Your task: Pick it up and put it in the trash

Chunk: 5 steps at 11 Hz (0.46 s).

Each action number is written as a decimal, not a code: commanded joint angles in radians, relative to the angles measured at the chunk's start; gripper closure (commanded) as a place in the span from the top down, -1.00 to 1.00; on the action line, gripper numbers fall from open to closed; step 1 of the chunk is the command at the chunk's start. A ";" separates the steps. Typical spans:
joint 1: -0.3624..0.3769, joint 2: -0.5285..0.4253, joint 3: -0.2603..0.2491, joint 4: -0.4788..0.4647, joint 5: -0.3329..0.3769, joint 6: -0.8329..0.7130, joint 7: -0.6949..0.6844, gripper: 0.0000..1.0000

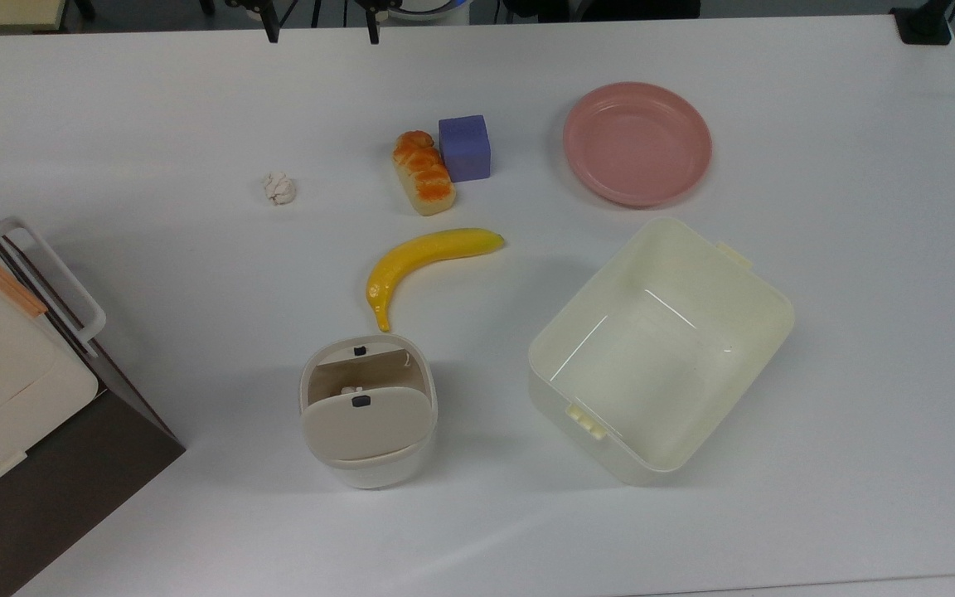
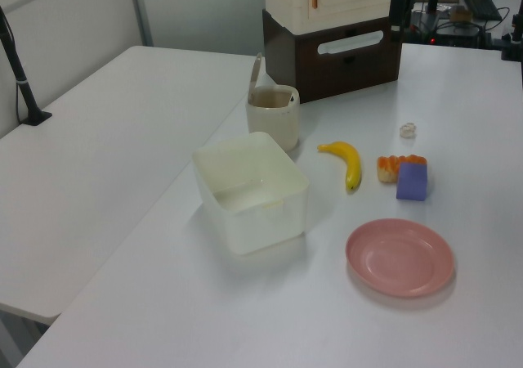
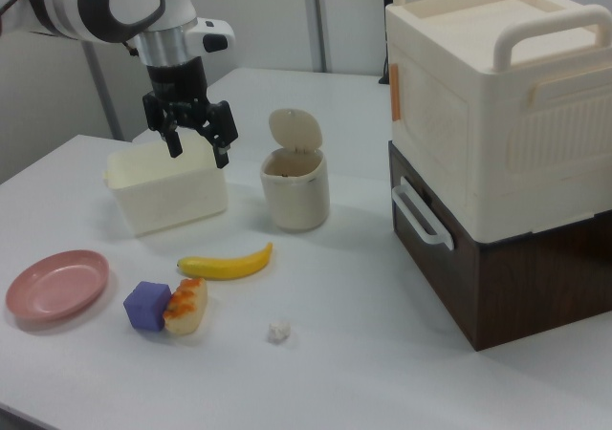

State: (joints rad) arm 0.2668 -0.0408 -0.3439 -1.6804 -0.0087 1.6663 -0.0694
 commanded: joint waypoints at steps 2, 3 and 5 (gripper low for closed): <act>-0.008 -0.001 -0.004 0.010 0.003 -0.028 -0.024 1.00; -0.023 -0.004 -0.003 0.005 0.003 -0.033 -0.027 1.00; -0.024 -0.004 -0.003 0.004 0.003 -0.072 -0.036 1.00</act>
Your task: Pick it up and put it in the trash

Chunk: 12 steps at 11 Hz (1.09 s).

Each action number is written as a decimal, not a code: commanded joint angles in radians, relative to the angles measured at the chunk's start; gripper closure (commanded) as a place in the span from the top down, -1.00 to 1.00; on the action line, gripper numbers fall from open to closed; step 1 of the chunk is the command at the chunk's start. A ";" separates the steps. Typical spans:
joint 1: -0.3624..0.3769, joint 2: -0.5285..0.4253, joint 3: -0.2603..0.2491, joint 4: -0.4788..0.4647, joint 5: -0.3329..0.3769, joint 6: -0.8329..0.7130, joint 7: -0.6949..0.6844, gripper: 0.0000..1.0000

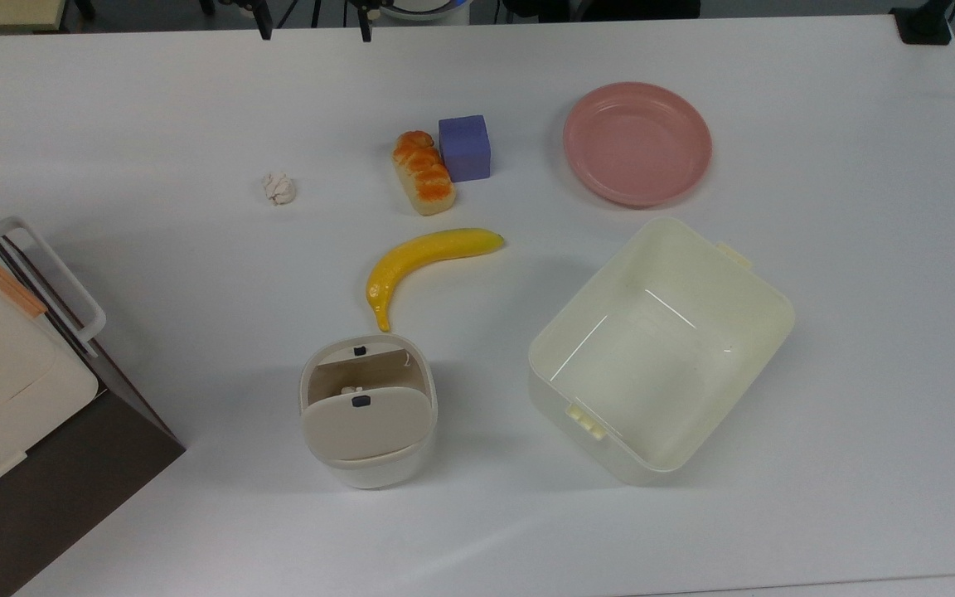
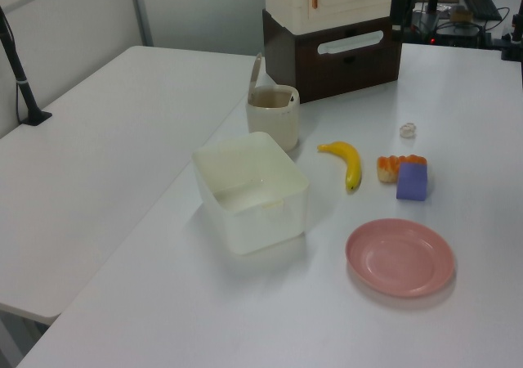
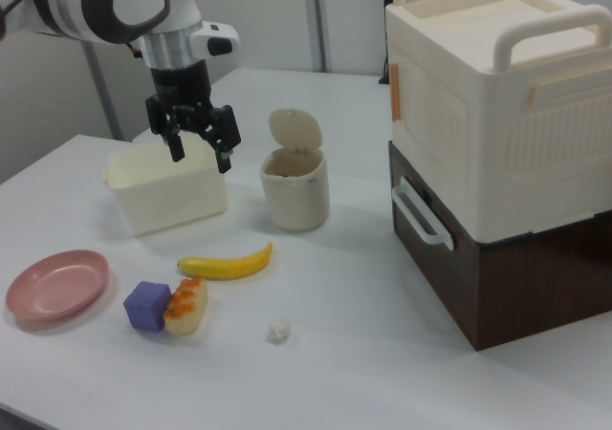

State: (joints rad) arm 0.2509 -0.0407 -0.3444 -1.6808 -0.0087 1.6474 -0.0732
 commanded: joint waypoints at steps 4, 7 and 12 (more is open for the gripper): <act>-0.021 0.001 0.001 0.010 0.006 -0.054 -0.040 1.00; -0.022 -0.008 -0.001 0.003 0.007 -0.044 -0.042 1.00; -0.054 -0.059 -0.001 -0.061 0.038 -0.003 -0.040 1.00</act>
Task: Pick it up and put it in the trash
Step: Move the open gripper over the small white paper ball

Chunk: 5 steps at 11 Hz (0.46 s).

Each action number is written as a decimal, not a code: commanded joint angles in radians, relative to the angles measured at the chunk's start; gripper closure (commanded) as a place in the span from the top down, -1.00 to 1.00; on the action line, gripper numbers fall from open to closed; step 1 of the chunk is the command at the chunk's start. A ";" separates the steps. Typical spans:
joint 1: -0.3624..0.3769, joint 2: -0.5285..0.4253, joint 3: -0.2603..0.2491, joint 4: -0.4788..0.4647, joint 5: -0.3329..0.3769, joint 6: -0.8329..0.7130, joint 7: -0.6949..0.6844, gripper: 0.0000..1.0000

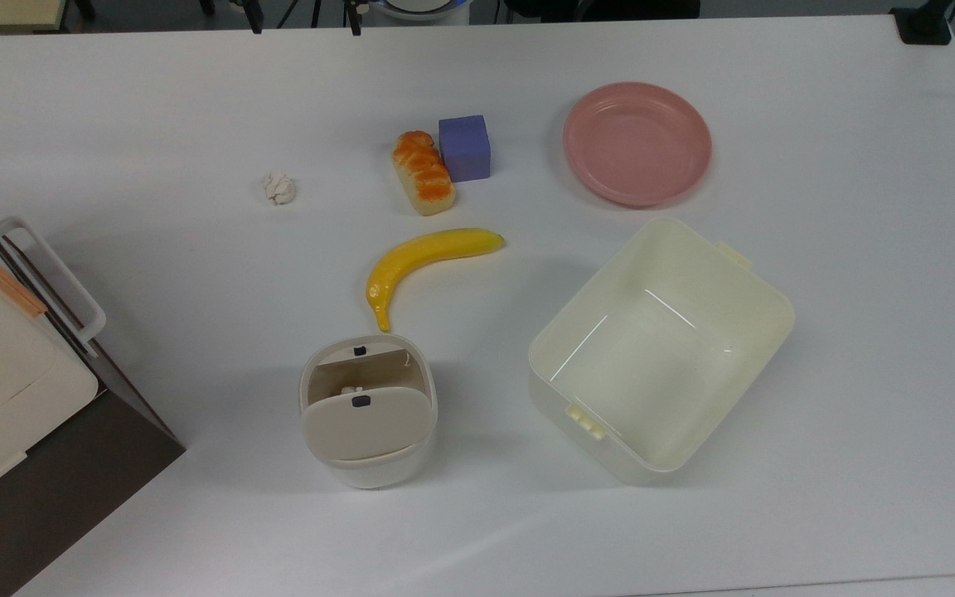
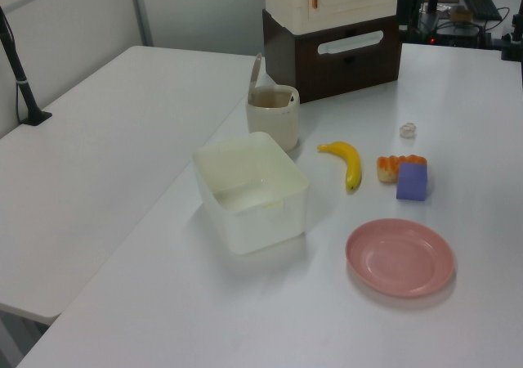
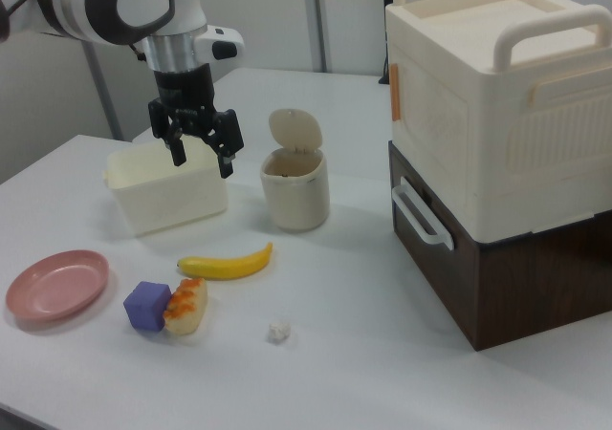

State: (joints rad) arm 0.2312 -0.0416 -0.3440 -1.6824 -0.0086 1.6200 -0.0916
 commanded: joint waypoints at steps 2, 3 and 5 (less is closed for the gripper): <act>-0.096 -0.159 -0.001 -0.242 0.076 0.131 -0.023 1.00; -0.128 -0.170 0.002 -0.293 0.078 0.159 -0.023 1.00; -0.159 -0.158 0.003 -0.335 0.076 0.197 -0.034 1.00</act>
State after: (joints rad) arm 0.0998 -0.1547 -0.3473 -1.9057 0.0476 1.7385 -0.1040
